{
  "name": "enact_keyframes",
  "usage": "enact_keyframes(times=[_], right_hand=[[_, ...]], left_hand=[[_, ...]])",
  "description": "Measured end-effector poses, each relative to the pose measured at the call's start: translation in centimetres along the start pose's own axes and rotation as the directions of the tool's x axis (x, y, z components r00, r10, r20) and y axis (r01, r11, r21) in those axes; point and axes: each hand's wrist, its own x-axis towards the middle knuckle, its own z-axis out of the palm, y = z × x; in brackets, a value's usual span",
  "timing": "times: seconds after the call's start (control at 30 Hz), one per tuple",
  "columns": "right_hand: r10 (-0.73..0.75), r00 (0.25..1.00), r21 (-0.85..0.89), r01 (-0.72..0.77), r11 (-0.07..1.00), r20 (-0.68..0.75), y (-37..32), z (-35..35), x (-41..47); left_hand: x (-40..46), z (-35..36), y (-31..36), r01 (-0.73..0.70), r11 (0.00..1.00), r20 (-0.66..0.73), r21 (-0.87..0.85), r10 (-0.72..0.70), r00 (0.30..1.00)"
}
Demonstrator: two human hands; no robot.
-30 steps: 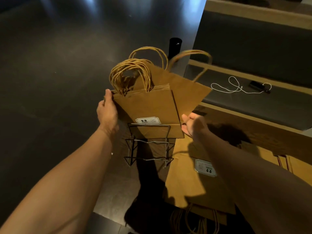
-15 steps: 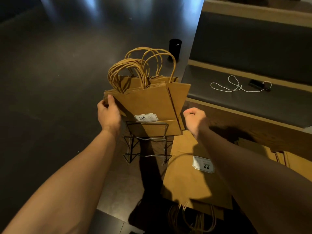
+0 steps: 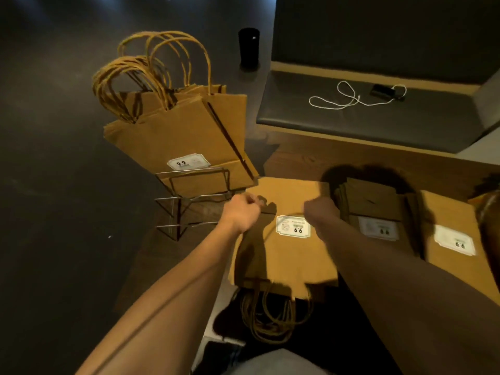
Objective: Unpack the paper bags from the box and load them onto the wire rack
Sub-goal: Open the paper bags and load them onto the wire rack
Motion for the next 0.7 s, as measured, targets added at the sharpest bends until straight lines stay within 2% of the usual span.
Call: enact_keyframes(times=[0.07, 0.2, 0.3, 0.43, 0.53, 0.6, 0.7], right_hand=[[0.053, 0.998, -0.015, -0.053, 0.998, 0.041, 2.0, 0.0, 0.1], [0.113, 0.982, 0.009, -0.116, 0.993, 0.15, 4.5, -0.2, 0.4], [0.151, 0.973, 0.003, -0.154, 0.988, 0.176, 5.6, -0.2, 1.0], [0.213, 0.962, 0.029, -0.221, 0.975, 0.172, 5.8, -0.1, 0.7], [0.259, 0.945, 0.106, -0.283, 0.953, 0.199, 5.8, 0.0, 0.3], [0.235, 0.965, 0.148, -0.25, 0.957, 0.113, 6.1, 0.0, 0.3], [0.209, 0.974, 0.161, -0.22, 0.962, 0.083, 7.1, 0.2, 1.7]], left_hand=[[-0.1, 1.7, -1.1, 0.11, 0.989, 0.043, 0.099, -0.114, 0.992], [0.8, 3.9, -3.1, 0.273, 0.948, 0.094, 0.165, -0.291, 0.952], [2.9, 5.3, -5.0, 0.275, 0.942, 0.141, 0.193, -0.304, 0.942], [0.8, 4.9, -3.2, 0.314, 0.944, 0.055, 0.102, -0.321, 0.946], [0.2, 5.1, -2.7, 0.315, 0.94, 0.037, 0.134, -0.322, 0.946], [0.1, 5.2, -2.7, 0.324, 0.933, 0.041, 0.156, -0.334, 0.942], [0.1, 5.3, -2.8, 0.32, 0.933, 0.041, 0.166, -0.331, 0.943]])
